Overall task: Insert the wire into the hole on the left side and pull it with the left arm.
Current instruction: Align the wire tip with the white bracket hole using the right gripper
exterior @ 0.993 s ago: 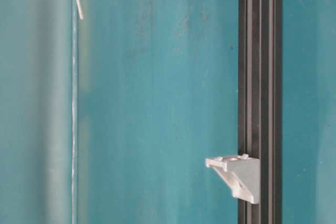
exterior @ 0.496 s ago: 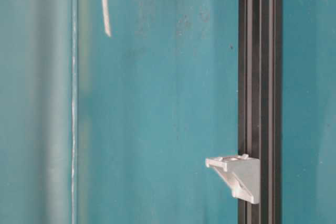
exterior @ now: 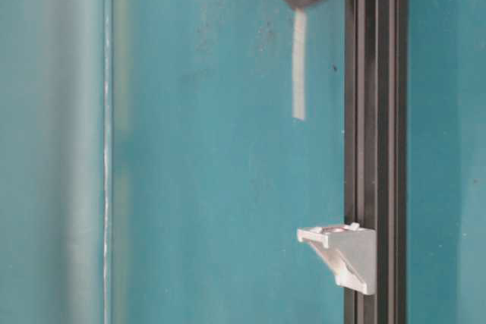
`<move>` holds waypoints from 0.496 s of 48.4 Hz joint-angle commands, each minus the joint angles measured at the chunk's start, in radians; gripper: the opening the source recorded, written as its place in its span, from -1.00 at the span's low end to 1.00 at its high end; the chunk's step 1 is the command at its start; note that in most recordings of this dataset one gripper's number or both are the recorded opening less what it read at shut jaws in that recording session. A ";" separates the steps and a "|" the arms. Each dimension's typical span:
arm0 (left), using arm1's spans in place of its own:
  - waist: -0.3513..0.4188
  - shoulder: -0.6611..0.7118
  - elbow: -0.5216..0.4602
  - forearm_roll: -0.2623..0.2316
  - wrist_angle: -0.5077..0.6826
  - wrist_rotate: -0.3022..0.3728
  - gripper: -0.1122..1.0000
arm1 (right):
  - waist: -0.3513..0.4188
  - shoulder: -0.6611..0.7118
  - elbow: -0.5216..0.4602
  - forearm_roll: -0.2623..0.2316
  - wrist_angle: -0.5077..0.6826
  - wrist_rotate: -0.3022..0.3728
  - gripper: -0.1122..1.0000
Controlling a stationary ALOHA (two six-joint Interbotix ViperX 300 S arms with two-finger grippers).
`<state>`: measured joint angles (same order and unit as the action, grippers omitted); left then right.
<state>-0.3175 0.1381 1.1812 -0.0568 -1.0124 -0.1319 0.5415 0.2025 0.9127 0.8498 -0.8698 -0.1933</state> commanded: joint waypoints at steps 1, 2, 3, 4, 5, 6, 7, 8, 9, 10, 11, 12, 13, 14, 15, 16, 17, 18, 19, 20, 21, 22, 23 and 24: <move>-0.005 0.020 -0.018 -0.002 -0.034 0.005 0.86 | 0.003 0.018 -0.032 0.008 -0.015 0.002 -0.77; -0.005 0.029 -0.020 -0.002 -0.040 0.005 0.86 | 0.003 0.023 -0.035 0.006 -0.017 0.002 -0.77; -0.005 0.034 -0.023 -0.002 -0.044 0.006 0.86 | 0.003 0.026 -0.038 0.006 -0.018 0.000 -0.77; -0.005 0.040 -0.023 -0.002 -0.049 0.006 0.86 | 0.003 0.029 -0.040 0.008 -0.020 0.000 -0.77; -0.005 0.046 -0.026 -0.002 -0.055 0.008 0.85 | 0.003 0.029 -0.040 0.006 -0.021 -0.002 -0.77; -0.005 0.051 -0.026 -0.002 -0.058 0.008 0.84 | 0.003 0.031 -0.038 0.006 -0.025 -0.002 -0.77; -0.005 0.054 -0.026 -0.002 -0.061 0.008 0.84 | 0.003 0.031 -0.037 0.008 -0.026 -0.002 -0.77; -0.003 0.055 -0.028 -0.002 -0.063 0.008 0.83 | 0.003 0.031 -0.035 0.006 -0.032 -0.002 -0.77; -0.003 0.057 -0.028 -0.002 -0.066 0.008 0.83 | 0.003 0.031 -0.035 0.006 -0.034 -0.003 -0.77; -0.002 0.058 -0.029 -0.002 -0.066 0.011 0.83 | 0.003 0.031 -0.032 0.006 -0.037 -0.003 -0.77; 0.000 0.058 -0.029 -0.002 -0.066 0.011 0.82 | 0.003 0.031 -0.032 0.005 -0.038 -0.003 -0.77; 0.000 0.058 -0.031 -0.002 -0.067 0.012 0.82 | 0.003 0.032 -0.031 0.005 -0.040 -0.003 -0.77; 0.002 0.058 -0.032 -0.002 -0.067 0.012 0.82 | 0.003 0.032 -0.031 0.003 -0.041 -0.003 -0.77; 0.005 0.058 -0.032 -0.002 -0.067 0.014 0.81 | 0.003 0.034 -0.029 0.002 -0.044 -0.003 -0.77; 0.006 0.058 -0.034 -0.002 -0.067 0.017 0.81 | 0.003 0.034 -0.029 0.002 -0.048 -0.003 -0.77; 0.008 0.058 -0.035 -0.002 -0.067 0.020 0.80 | 0.003 0.035 -0.028 0.002 -0.051 -0.005 -0.77; 0.011 0.058 -0.035 -0.002 -0.066 0.023 0.79 | 0.003 0.038 -0.028 0.002 -0.054 -0.005 -0.77; 0.012 0.058 -0.038 -0.002 -0.067 0.029 0.79 | 0.002 0.040 -0.026 0.002 -0.058 -0.005 -0.77; 0.014 0.060 -0.040 0.000 -0.066 0.034 0.78 | 0.003 0.041 -0.026 0.000 -0.061 -0.005 -0.77; 0.015 0.060 -0.041 -0.002 -0.067 0.038 0.77 | 0.003 0.041 -0.026 0.000 -0.066 -0.005 -0.77; 0.017 0.060 -0.044 -0.002 -0.066 0.043 0.77 | 0.003 0.046 -0.026 0.002 -0.069 -0.005 -0.77; 0.017 0.060 -0.048 -0.002 -0.066 0.048 0.76 | 0.003 0.048 -0.026 0.000 -0.072 -0.005 -0.77; 0.018 0.060 -0.049 -0.002 -0.066 0.051 0.76 | 0.003 0.049 -0.026 -0.002 -0.072 -0.005 -0.77; 0.018 0.060 -0.054 -0.002 -0.067 0.054 0.76 | 0.003 0.051 -0.026 -0.003 -0.072 -0.005 -0.77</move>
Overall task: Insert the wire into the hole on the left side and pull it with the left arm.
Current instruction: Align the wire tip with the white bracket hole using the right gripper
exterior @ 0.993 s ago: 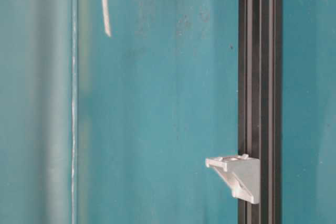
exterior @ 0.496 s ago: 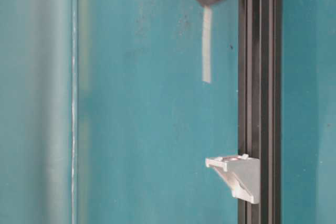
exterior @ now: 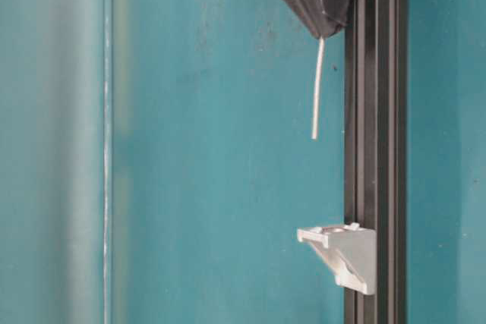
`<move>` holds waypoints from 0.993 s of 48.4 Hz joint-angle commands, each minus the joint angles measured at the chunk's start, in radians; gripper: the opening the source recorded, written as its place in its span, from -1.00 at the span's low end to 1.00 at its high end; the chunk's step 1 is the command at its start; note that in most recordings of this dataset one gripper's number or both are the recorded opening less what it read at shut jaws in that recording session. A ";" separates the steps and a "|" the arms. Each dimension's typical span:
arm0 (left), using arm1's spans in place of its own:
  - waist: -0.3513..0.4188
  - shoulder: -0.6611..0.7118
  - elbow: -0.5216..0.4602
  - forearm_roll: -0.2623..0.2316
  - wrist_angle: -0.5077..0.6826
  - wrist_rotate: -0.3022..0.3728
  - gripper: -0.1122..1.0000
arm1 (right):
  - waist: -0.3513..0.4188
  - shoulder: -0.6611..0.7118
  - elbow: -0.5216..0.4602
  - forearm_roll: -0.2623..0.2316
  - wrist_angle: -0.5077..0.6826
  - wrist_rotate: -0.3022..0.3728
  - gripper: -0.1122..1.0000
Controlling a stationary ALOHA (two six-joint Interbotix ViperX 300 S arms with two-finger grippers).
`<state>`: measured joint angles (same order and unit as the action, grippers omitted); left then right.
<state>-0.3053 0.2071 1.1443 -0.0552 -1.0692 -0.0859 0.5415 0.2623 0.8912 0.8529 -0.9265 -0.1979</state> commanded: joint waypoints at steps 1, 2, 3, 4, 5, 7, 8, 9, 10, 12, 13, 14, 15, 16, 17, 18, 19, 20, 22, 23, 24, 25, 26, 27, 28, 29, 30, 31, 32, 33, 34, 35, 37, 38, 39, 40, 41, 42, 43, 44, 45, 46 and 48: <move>0.006 -0.009 -0.018 -0.003 -0.011 0.011 0.76 | 0.003 -0.008 -0.005 -0.006 -0.015 0.000 -0.77; 0.006 -0.009 -0.018 -0.003 -0.011 0.011 0.76 | 0.003 -0.008 -0.005 -0.008 -0.017 0.000 -0.77; 0.008 -0.009 -0.020 -0.003 -0.009 0.012 0.76 | 0.003 -0.006 -0.003 -0.008 -0.017 0.000 -0.77; 0.008 -0.009 -0.020 -0.003 -0.009 0.012 0.76 | 0.003 -0.005 -0.003 -0.008 -0.017 0.000 -0.77; 0.008 -0.009 -0.021 -0.003 -0.009 0.012 0.76 | 0.003 -0.005 -0.003 -0.008 -0.018 0.000 -0.77; 0.009 -0.009 -0.021 -0.003 -0.011 0.011 0.76 | 0.003 -0.003 -0.003 -0.009 -0.023 0.000 -0.77; 0.009 -0.009 -0.020 -0.002 -0.009 0.012 0.76 | 0.003 -0.003 -0.003 -0.009 -0.025 0.000 -0.77; 0.009 -0.009 -0.020 -0.003 -0.009 0.012 0.76 | 0.003 -0.003 -0.003 -0.009 -0.028 0.000 -0.77; 0.009 -0.009 -0.020 -0.003 -0.009 0.012 0.76 | 0.002 -0.002 -0.003 -0.009 -0.029 0.000 -0.77; 0.009 -0.009 -0.020 -0.003 -0.009 0.012 0.76 | 0.003 0.000 -0.003 -0.012 -0.034 0.000 -0.77; 0.009 -0.009 -0.020 -0.003 -0.009 0.012 0.76 | 0.003 0.002 -0.003 -0.012 -0.035 0.000 -0.77; 0.009 -0.009 -0.020 -0.003 -0.009 0.012 0.76 | 0.003 0.003 -0.003 -0.014 -0.037 0.000 -0.77; 0.009 -0.009 -0.020 -0.003 -0.009 0.012 0.76 | 0.002 0.003 -0.005 -0.014 -0.040 0.000 -0.77; 0.009 -0.009 -0.020 -0.003 -0.009 0.011 0.76 | 0.002 0.005 -0.005 -0.014 -0.041 0.000 -0.77; 0.009 -0.009 -0.020 -0.003 -0.009 0.011 0.76 | 0.002 0.008 -0.005 -0.014 -0.043 0.000 -0.77; 0.009 -0.009 -0.020 -0.003 -0.009 0.011 0.76 | 0.002 0.009 -0.006 -0.014 -0.044 0.000 -0.77; 0.009 -0.009 -0.020 -0.003 -0.009 0.011 0.76 | 0.002 0.011 -0.006 -0.014 -0.046 0.000 -0.77; 0.009 -0.009 -0.020 -0.003 -0.009 0.012 0.76 | 0.002 0.014 -0.008 -0.014 -0.046 0.000 -0.77; 0.009 -0.009 -0.020 -0.003 -0.009 0.011 0.76 | 0.002 0.017 -0.009 -0.014 -0.044 0.000 -0.77; 0.009 -0.009 -0.021 -0.003 -0.009 0.011 0.76 | 0.002 0.018 -0.011 -0.014 -0.044 0.000 -0.77; 0.009 -0.009 -0.021 -0.003 -0.009 0.011 0.76 | 0.002 0.021 -0.011 -0.015 -0.044 0.002 -0.77; 0.009 -0.009 -0.020 -0.003 -0.009 0.011 0.76 | 0.002 0.021 -0.012 -0.015 -0.044 0.002 -0.77; 0.009 -0.009 -0.020 -0.003 -0.009 0.012 0.76 | 0.002 0.025 -0.012 -0.015 -0.044 0.003 -0.77; 0.009 -0.009 -0.021 -0.003 -0.009 0.011 0.76 | 0.002 0.026 -0.015 -0.017 -0.044 0.003 -0.77; 0.009 -0.009 -0.021 -0.003 -0.009 0.012 0.76 | 0.002 0.028 -0.015 -0.017 -0.046 0.005 -0.77; 0.009 -0.009 -0.021 -0.003 -0.009 0.011 0.76 | 0.002 0.028 -0.017 -0.020 -0.044 0.005 -0.77; 0.009 -0.009 -0.021 -0.002 -0.009 0.011 0.76 | 0.002 0.031 -0.017 -0.020 -0.046 0.005 -0.77; 0.009 -0.009 -0.020 -0.003 -0.009 0.011 0.76 | 0.002 0.031 -0.018 -0.020 -0.044 0.005 -0.77; 0.009 -0.009 -0.021 -0.003 -0.009 0.011 0.76 | 0.002 0.034 -0.018 -0.020 -0.046 0.005 -0.77; 0.009 -0.009 -0.021 -0.003 -0.009 0.011 0.76 | 0.002 0.034 -0.020 -0.020 -0.044 0.005 -0.77; 0.009 -0.009 -0.021 -0.002 -0.009 0.011 0.76 | 0.002 0.035 -0.020 -0.020 -0.044 0.005 -0.77; 0.009 -0.009 -0.021 -0.003 -0.009 0.011 0.76 | 0.002 0.037 -0.021 -0.020 -0.044 0.005 -0.77; 0.009 -0.009 -0.020 -0.003 -0.009 0.011 0.76 | 0.002 0.038 -0.021 -0.020 -0.044 0.005 -0.77; 0.009 -0.009 -0.020 -0.003 -0.009 0.011 0.76 | 0.002 0.038 -0.021 -0.020 -0.046 0.005 -0.77; 0.009 -0.009 -0.021 -0.003 -0.009 0.011 0.76 | 0.002 0.040 -0.021 -0.021 -0.044 0.005 -0.77; 0.009 -0.009 -0.021 -0.003 -0.009 0.011 0.76 | 0.002 0.040 -0.021 -0.023 -0.044 0.005 -0.77; 0.009 -0.009 -0.020 -0.003 -0.009 0.011 0.76 | 0.002 0.041 -0.021 -0.025 -0.044 0.005 -0.77; 0.009 -0.009 -0.021 -0.003 -0.009 0.011 0.76 | 0.002 0.041 -0.021 -0.026 -0.044 0.005 -0.77; 0.009 -0.009 -0.020 -0.003 -0.009 0.011 0.76 | 0.002 0.041 -0.023 -0.029 -0.044 0.005 -0.77; 0.009 -0.009 -0.021 -0.003 -0.009 0.011 0.76 | 0.002 0.043 -0.021 -0.035 -0.046 0.005 -0.77; 0.009 -0.009 -0.021 -0.003 -0.009 0.011 0.76 | 0.002 0.044 -0.021 -0.038 -0.046 0.005 -0.77; 0.009 -0.009 -0.021 -0.003 -0.009 0.011 0.76 | 0.002 0.044 -0.023 -0.041 -0.046 0.005 -0.77; 0.009 -0.009 -0.021 -0.003 -0.009 0.011 0.76 | 0.002 0.044 -0.021 -0.051 -0.046 0.006 -0.77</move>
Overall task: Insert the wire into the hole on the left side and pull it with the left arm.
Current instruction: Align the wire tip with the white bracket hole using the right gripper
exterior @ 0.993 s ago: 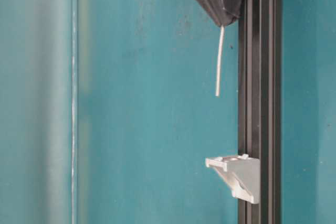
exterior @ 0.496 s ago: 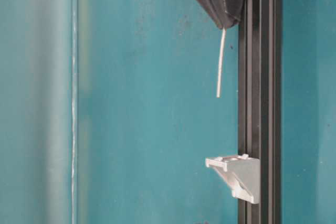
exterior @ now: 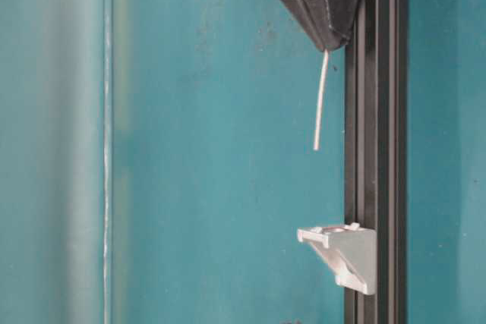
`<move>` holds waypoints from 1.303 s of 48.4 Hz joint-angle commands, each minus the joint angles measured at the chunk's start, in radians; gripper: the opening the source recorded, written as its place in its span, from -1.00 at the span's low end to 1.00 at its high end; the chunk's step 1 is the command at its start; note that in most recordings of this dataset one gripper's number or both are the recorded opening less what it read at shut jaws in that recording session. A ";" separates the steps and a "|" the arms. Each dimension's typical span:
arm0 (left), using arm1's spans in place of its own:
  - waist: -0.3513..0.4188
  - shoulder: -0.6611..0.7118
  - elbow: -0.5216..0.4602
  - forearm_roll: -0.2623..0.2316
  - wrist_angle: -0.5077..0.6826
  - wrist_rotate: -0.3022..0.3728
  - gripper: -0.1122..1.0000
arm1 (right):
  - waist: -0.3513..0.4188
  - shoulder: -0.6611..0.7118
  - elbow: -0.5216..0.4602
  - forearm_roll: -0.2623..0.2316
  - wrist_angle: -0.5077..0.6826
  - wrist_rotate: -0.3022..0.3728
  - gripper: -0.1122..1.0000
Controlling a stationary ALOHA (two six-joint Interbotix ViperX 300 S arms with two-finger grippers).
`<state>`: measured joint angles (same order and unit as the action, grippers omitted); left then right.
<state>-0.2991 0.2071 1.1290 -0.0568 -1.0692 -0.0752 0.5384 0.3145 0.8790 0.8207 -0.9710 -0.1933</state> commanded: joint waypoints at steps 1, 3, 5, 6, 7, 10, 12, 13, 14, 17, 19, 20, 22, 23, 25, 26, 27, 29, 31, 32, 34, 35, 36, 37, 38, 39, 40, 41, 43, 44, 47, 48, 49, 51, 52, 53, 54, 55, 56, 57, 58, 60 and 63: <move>0.003 -0.009 -0.005 -0.002 -0.009 0.000 0.76 | 0.005 -0.008 -0.009 -0.021 -0.002 0.002 -0.77; 0.003 -0.009 -0.006 -0.002 -0.009 0.000 0.76 | 0.005 -0.008 -0.011 -0.031 -0.002 0.002 -0.77; 0.003 -0.009 -0.006 -0.002 -0.009 0.000 0.76 | 0.005 -0.008 -0.012 -0.038 -0.002 0.002 -0.77; 0.005 -0.009 -0.005 0.000 -0.009 0.000 0.76 | 0.005 -0.009 -0.014 -0.041 -0.002 0.003 -0.77; 0.003 -0.011 -0.005 -0.002 -0.009 0.000 0.76 | 0.005 -0.009 -0.014 -0.044 -0.002 0.003 -0.77; 0.003 -0.012 -0.006 -0.002 -0.009 0.000 0.76 | 0.005 -0.009 -0.015 -0.058 -0.002 0.005 -0.77; 0.003 -0.012 -0.006 -0.002 -0.009 0.000 0.76 | 0.005 -0.008 -0.015 -0.063 -0.002 0.005 -0.77; 0.003 -0.012 -0.005 0.000 -0.009 0.000 0.76 | 0.005 -0.008 -0.017 -0.064 -0.002 0.006 -0.77; 0.003 -0.012 -0.006 -0.002 -0.009 0.000 0.76 | 0.005 -0.008 -0.015 -0.064 -0.002 0.006 -0.77; 0.003 -0.012 -0.006 -0.002 -0.009 0.000 0.76 | 0.002 -0.009 -0.015 -0.064 0.000 0.006 -0.77; 0.003 -0.014 -0.006 -0.002 -0.009 0.000 0.76 | 0.002 -0.008 -0.015 -0.064 0.000 0.006 -0.77; 0.003 -0.014 -0.006 0.000 -0.009 0.000 0.76 | 0.000 -0.008 -0.015 -0.064 0.000 0.006 -0.77; 0.005 -0.014 -0.006 0.000 -0.009 0.000 0.76 | -0.002 -0.008 -0.015 -0.064 0.002 0.006 -0.77; 0.003 -0.014 -0.006 0.000 -0.009 0.000 0.76 | -0.003 -0.008 -0.015 -0.064 0.002 0.006 -0.77; 0.003 -0.014 -0.006 0.002 -0.009 0.000 0.76 | -0.005 -0.008 -0.012 -0.066 0.002 0.006 -0.77; 0.003 -0.012 -0.008 0.002 -0.009 0.000 0.76 | -0.006 -0.009 -0.012 -0.066 0.002 0.006 -0.77; 0.003 -0.014 -0.008 0.002 -0.009 0.000 0.76 | -0.006 -0.008 -0.011 -0.066 0.002 0.006 -0.77; 0.003 -0.014 -0.009 0.002 -0.009 0.002 0.76 | -0.008 -0.008 -0.011 -0.067 0.002 0.006 -0.77; 0.003 -0.014 -0.009 0.002 -0.009 0.002 0.76 | -0.009 -0.008 -0.011 -0.069 0.003 0.006 -0.77; 0.003 -0.012 -0.009 0.002 -0.009 0.002 0.76 | -0.009 -0.008 -0.009 -0.069 0.003 0.006 -0.77; 0.003 -0.014 -0.009 0.003 -0.009 0.002 0.76 | -0.011 -0.008 -0.009 -0.074 0.003 0.006 -0.77; 0.003 -0.012 -0.009 0.003 -0.009 0.002 0.76 | -0.012 -0.008 -0.009 -0.077 0.003 0.006 -0.77; 0.005 -0.012 -0.009 0.002 -0.008 0.002 0.76 | -0.014 -0.008 -0.009 -0.078 0.003 0.006 -0.77; 0.003 -0.014 -0.009 0.002 -0.009 0.002 0.76 | -0.014 -0.008 -0.009 -0.080 0.003 0.006 -0.77; 0.005 -0.014 -0.009 0.002 -0.009 0.002 0.76 | -0.015 -0.008 -0.009 -0.083 0.003 0.008 -0.77; 0.003 -0.014 -0.009 0.003 -0.009 0.002 0.76 | -0.017 -0.008 -0.009 -0.086 0.003 0.008 -0.77; 0.003 -0.014 -0.009 0.003 -0.008 0.002 0.76 | -0.017 -0.008 -0.009 -0.089 0.003 0.008 -0.77; 0.003 -0.014 -0.009 0.003 -0.009 0.002 0.76 | -0.020 -0.008 -0.009 -0.092 0.003 0.008 -0.77; 0.003 -0.014 -0.009 0.002 -0.009 0.002 0.76 | -0.023 -0.008 -0.008 -0.098 0.003 0.009 -0.77; 0.003 -0.014 -0.009 0.002 -0.009 0.002 0.76 | -0.025 -0.008 -0.008 -0.101 0.005 0.011 -0.77; 0.003 -0.014 -0.009 0.003 -0.009 0.002 0.76 | -0.031 -0.008 -0.002 -0.114 0.005 0.021 -0.77; 0.003 -0.014 -0.009 0.003 -0.009 0.002 0.76 | -0.034 -0.008 -0.002 -0.120 0.005 0.028 -0.77; 0.003 -0.012 -0.009 0.003 -0.009 0.002 0.76 | -0.037 -0.009 0.002 -0.127 0.005 0.035 -0.77; 0.003 -0.012 -0.011 0.002 -0.008 0.002 0.76 | -0.043 -0.009 0.006 -0.144 0.003 0.055 -0.77; 0.003 -0.012 -0.011 0.003 -0.009 0.002 0.76 | -0.048 -0.008 0.011 -0.153 0.003 0.064 -0.77; 0.003 -0.014 -0.012 0.003 -0.009 0.002 0.76 | -0.051 -0.008 0.014 -0.166 0.000 0.074 -0.77; 0.003 -0.014 -0.012 0.003 -0.008 0.002 0.76 | -0.054 -0.008 0.017 -0.181 0.000 0.089 -0.77; 0.005 -0.014 -0.012 0.003 -0.008 0.002 0.76 | -0.055 -0.008 0.018 -0.192 -0.002 0.098 -0.77; 0.003 -0.014 -0.012 0.003 -0.008 0.002 0.76 | -0.058 -0.008 0.020 -0.201 -0.002 0.104 -0.77; 0.003 -0.012 -0.014 0.002 -0.008 0.002 0.76 | -0.061 -0.008 0.020 -0.210 -0.002 0.110 -0.77; 0.003 -0.012 -0.014 0.003 -0.006 0.002 0.76 | -0.063 -0.008 0.021 -0.218 -0.002 0.117 -0.77; 0.003 -0.012 -0.014 0.003 -0.006 0.002 0.76 | -0.064 -0.008 0.020 -0.227 -0.002 0.123 -0.77; 0.003 -0.012 -0.015 0.003 -0.006 0.002 0.76 | -0.067 -0.006 0.018 -0.232 0.000 0.123 -0.77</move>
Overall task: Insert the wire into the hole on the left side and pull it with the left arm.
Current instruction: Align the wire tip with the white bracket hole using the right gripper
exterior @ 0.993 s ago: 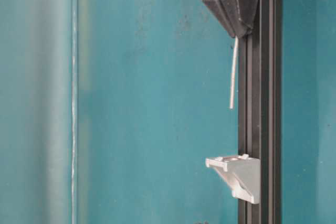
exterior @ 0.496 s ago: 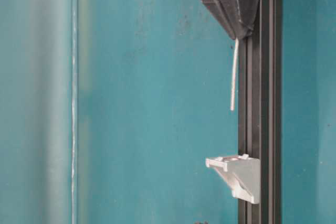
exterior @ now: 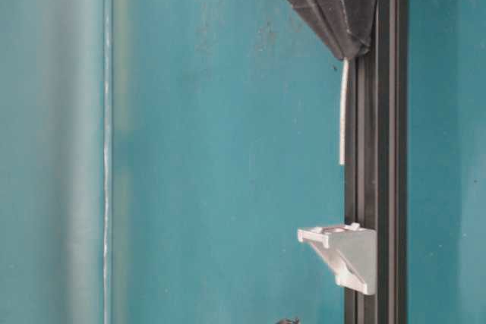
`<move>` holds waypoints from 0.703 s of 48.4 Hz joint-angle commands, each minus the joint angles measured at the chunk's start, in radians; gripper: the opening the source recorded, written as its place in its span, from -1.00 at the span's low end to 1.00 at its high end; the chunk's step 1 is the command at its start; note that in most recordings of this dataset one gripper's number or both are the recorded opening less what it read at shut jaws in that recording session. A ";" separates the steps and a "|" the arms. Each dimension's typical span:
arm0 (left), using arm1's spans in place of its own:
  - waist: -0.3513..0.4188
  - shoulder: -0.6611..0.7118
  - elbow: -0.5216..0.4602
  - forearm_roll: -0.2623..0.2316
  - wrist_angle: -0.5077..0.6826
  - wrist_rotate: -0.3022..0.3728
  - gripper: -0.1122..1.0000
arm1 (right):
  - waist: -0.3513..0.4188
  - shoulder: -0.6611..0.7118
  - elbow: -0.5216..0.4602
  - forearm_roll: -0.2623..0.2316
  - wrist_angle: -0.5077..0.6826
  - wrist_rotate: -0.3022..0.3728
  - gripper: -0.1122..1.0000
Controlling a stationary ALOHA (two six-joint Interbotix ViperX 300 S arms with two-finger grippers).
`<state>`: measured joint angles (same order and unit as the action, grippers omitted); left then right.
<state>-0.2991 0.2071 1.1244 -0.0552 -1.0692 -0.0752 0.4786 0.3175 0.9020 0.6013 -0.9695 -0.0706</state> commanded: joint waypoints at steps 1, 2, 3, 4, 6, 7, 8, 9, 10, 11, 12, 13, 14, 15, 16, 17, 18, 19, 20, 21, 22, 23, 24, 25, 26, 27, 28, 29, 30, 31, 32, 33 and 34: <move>0.003 -0.012 -0.011 0.000 -0.006 0.002 0.76 | -0.008 -0.008 -0.006 -0.011 -0.003 0.002 -0.77; 0.003 -0.014 -0.011 0.002 -0.006 0.002 0.76 | -0.009 -0.008 -0.006 -0.011 -0.003 0.002 -0.77; 0.003 -0.012 -0.011 0.000 -0.006 0.002 0.76 | -0.011 -0.006 -0.006 -0.011 -0.002 0.002 -0.77; 0.003 -0.012 -0.011 0.002 -0.006 0.002 0.76 | -0.012 -0.005 -0.006 -0.011 -0.003 0.003 -0.77; 0.003 -0.012 -0.012 0.002 -0.005 0.002 0.76 | -0.015 -0.002 -0.008 -0.011 -0.003 0.006 -0.77; 0.003 -0.012 -0.012 0.000 -0.005 0.002 0.76 | -0.017 0.000 -0.009 -0.011 -0.002 0.008 -0.77; 0.003 -0.014 -0.012 0.002 -0.005 0.002 0.76 | -0.018 0.002 -0.009 -0.011 -0.002 0.008 -0.77; 0.003 -0.014 -0.012 0.002 -0.005 0.002 0.76 | -0.020 0.003 -0.011 -0.012 -0.003 0.008 -0.77; 0.003 -0.012 -0.014 0.002 -0.005 0.002 0.76 | -0.023 0.006 -0.011 -0.011 -0.002 0.009 -0.77; 0.003 -0.014 -0.014 0.000 -0.003 0.002 0.76 | -0.025 0.008 -0.014 -0.011 -0.002 0.009 -0.77; 0.003 -0.012 -0.014 0.000 -0.005 0.002 0.76 | -0.026 0.009 -0.017 -0.011 -0.003 0.009 -0.77; 0.003 -0.014 -0.014 0.002 -0.003 0.002 0.76 | -0.028 0.011 -0.018 -0.011 -0.003 0.009 -0.77; 0.003 -0.012 -0.014 0.002 -0.003 0.002 0.76 | -0.029 0.012 -0.020 -0.011 -0.003 0.009 -0.77; 0.003 -0.014 -0.014 0.000 -0.003 0.002 0.76 | -0.031 0.014 -0.021 -0.011 -0.002 0.009 -0.77; 0.003 -0.012 -0.014 0.002 -0.003 0.002 0.76 | -0.031 0.015 -0.023 -0.011 -0.003 0.009 -0.77; 0.003 -0.012 -0.014 0.002 -0.003 0.002 0.76 | -0.032 0.017 -0.025 -0.011 -0.003 0.009 -0.77; 0.003 -0.014 -0.014 0.000 -0.003 0.002 0.76 | -0.034 0.018 -0.026 -0.011 -0.002 0.009 -0.77; 0.003 -0.012 -0.014 0.002 -0.003 0.002 0.76 | -0.034 0.020 -0.029 -0.011 -0.002 0.009 -0.77; 0.003 -0.012 -0.014 0.000 -0.003 0.002 0.76 | -0.034 0.021 -0.029 -0.011 0.000 0.009 -0.77; 0.003 -0.014 -0.014 0.000 -0.003 0.002 0.76 | -0.035 0.021 -0.031 -0.011 0.000 0.009 -0.77; 0.003 -0.014 -0.014 0.000 -0.003 0.002 0.76 | -0.035 0.023 -0.032 -0.011 -0.002 0.009 -0.77; 0.003 -0.014 -0.014 0.000 -0.003 0.002 0.76 | -0.035 0.025 -0.032 -0.011 0.000 0.009 -0.77; 0.003 -0.012 -0.014 0.000 -0.003 0.002 0.76 | -0.035 0.025 -0.034 -0.011 0.000 0.009 -0.77; 0.003 -0.014 -0.014 0.000 -0.003 0.002 0.76 | -0.035 0.026 -0.035 -0.011 0.000 0.009 -0.77; 0.003 -0.014 -0.014 0.002 -0.003 0.002 0.76 | -0.037 0.026 -0.037 -0.011 0.000 0.009 -0.77; 0.003 -0.012 -0.014 0.000 -0.003 0.002 0.76 | -0.037 0.026 -0.038 -0.011 0.000 0.009 -0.77; 0.003 -0.014 -0.014 0.000 -0.003 0.002 0.76 | -0.037 0.026 -0.038 -0.011 0.002 0.009 -0.77; 0.003 -0.014 -0.014 0.000 -0.003 0.002 0.76 | -0.037 0.026 -0.040 -0.011 0.002 0.009 -0.77; 0.003 -0.014 -0.014 0.002 -0.003 0.002 0.76 | -0.037 0.026 -0.040 -0.011 0.002 0.009 -0.77; 0.003 -0.014 -0.014 0.002 -0.003 0.002 0.76 | -0.037 0.026 -0.041 -0.011 0.002 0.009 -0.77; 0.003 -0.014 -0.014 0.002 -0.003 0.002 0.76 | -0.037 0.028 -0.044 -0.011 0.002 0.008 -0.77; 0.003 -0.014 -0.014 0.002 -0.003 0.002 0.76 | -0.037 0.026 -0.044 -0.011 0.002 0.008 -0.77; 0.003 -0.014 -0.014 0.000 -0.003 0.002 0.76 | -0.037 0.026 -0.046 -0.011 0.002 0.009 -0.77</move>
<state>-0.2991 0.2071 1.1198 -0.0552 -1.0677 -0.0752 0.4525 0.3467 0.8652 0.5875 -0.9756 -0.0614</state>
